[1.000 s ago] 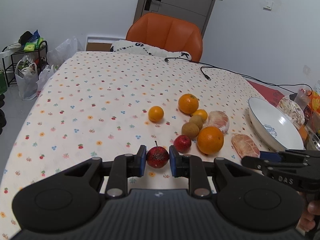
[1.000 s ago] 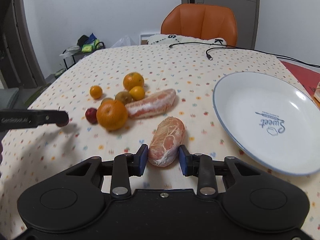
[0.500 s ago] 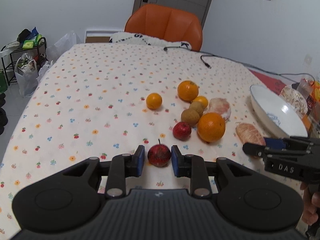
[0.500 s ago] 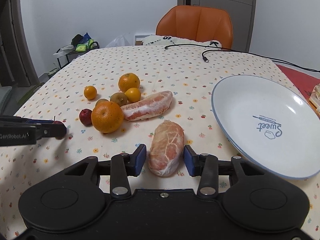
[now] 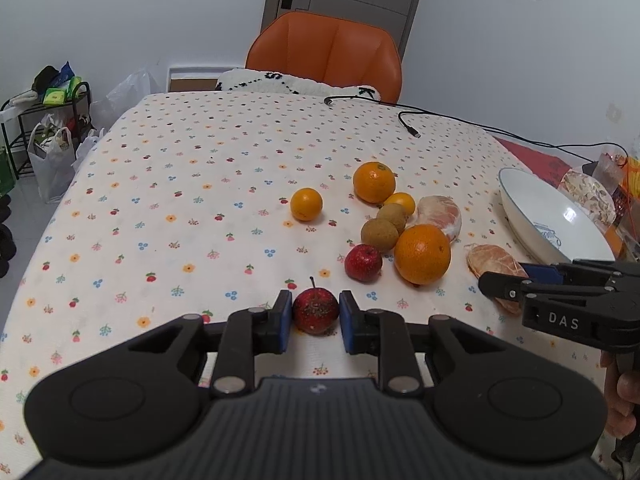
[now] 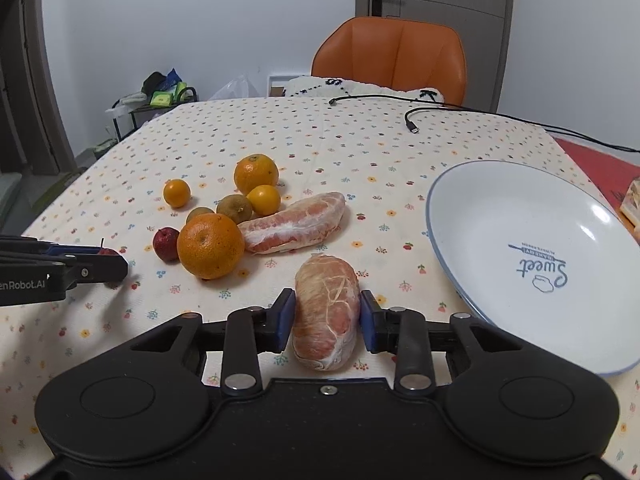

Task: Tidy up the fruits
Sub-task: 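Lift the pomelo segment with the right tool while the left tool carries the plum toward the plate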

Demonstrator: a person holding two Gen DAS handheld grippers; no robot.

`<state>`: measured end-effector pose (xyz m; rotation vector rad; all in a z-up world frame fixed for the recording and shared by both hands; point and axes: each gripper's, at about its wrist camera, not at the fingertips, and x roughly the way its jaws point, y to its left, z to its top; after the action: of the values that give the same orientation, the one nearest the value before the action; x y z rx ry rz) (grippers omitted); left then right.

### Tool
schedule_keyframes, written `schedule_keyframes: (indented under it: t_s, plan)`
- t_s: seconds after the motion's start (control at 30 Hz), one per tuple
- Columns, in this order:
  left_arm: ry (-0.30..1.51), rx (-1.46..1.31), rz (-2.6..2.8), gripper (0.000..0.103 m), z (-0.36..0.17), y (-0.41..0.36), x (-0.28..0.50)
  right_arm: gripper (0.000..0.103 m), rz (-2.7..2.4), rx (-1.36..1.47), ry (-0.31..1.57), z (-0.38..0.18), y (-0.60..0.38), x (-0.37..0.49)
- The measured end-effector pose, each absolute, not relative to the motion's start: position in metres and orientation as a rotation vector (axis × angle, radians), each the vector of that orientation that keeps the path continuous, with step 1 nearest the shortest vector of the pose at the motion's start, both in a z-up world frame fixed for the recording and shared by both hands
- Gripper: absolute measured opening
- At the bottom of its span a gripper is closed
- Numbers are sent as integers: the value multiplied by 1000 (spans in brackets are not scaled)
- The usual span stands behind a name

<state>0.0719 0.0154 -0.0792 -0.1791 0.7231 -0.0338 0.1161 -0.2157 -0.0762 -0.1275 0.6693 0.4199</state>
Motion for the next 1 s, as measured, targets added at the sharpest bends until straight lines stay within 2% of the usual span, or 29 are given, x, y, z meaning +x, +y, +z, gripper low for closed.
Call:
schedule_keyframes:
  t_s: [0.37, 1.0]
  plan:
    - [656, -138, -85, 23, -47, -7, 74, 32, 423, -80, 602, -50, -238, 101]
    - [622, -107, -191, 23, -31, -62, 89, 32, 304, -17, 546, -34, -300, 93]
